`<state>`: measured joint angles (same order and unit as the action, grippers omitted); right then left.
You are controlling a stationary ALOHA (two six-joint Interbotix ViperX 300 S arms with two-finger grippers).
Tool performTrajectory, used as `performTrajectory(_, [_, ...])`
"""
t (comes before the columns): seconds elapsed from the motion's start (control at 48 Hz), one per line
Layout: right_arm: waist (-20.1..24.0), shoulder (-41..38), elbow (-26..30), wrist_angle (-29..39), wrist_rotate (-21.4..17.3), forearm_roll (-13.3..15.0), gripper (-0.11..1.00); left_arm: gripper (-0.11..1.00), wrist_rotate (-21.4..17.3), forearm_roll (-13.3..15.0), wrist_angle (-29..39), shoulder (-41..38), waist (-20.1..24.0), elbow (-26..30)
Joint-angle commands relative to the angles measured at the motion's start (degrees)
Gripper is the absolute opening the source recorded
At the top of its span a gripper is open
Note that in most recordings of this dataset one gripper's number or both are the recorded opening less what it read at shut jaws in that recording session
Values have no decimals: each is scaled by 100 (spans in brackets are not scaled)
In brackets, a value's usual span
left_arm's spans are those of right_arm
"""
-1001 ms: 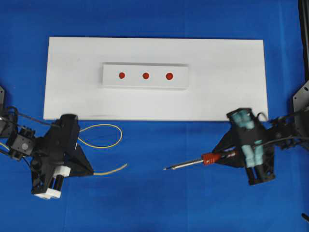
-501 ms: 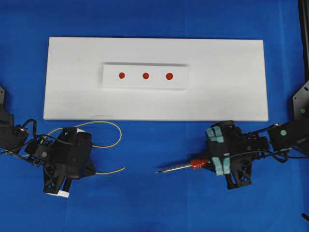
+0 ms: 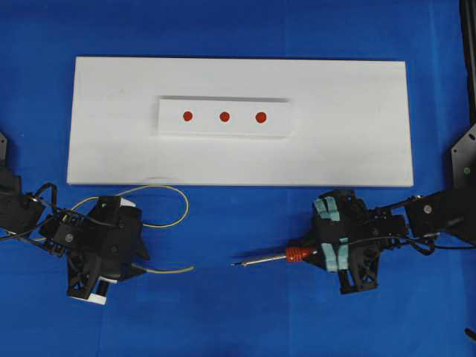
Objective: Touch the tip of the soldering iron to the tip of the solder at the mark.
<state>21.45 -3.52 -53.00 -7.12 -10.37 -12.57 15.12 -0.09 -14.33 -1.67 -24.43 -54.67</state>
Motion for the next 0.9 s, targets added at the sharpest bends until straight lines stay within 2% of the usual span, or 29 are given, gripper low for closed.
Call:
performTrajectory(0.0, [-9,70,70,44,9,-53,31,38,18,-9,97,141,0,149])
performTrajectory(0.146, [-9,325,79,123,26,-44,72,75,-9,-9,694,510,-9,290])
performTrajectory(0.188, [-18,483,70,211,35,-35,82,78,-44,-9,905,650,-9,334])
performTrajectory(0.229, [-26,712,79,343,62,-35,88,77,-70,-9,1125,809,-9,378])
performTrajectory(0.334, [-79,1283,97,677,88,26,79,74,-105,-9,1661,1239,44,466])
performTrajectory(0.396, [-158,1670,97,879,88,132,79,73,-149,-18,1942,1529,114,492])
performTrajectory(0.584, [-580,2848,97,1433,97,686,79,71,-466,-18,2197,2426,483,422])
performTrajectory(0.709, [-1090,3524,62,1591,97,1160,79,71,-870,-18,2197,2962,861,325])
performTrajectory(0.792, [-1600,3920,0,1582,97,1424,79,70,-1169,-18,2171,3287,1169,246])
performTrajectory(0.876, [-1995,4184,-70,1564,97,1591,78,70,-1441,-18,2048,3568,1450,123])
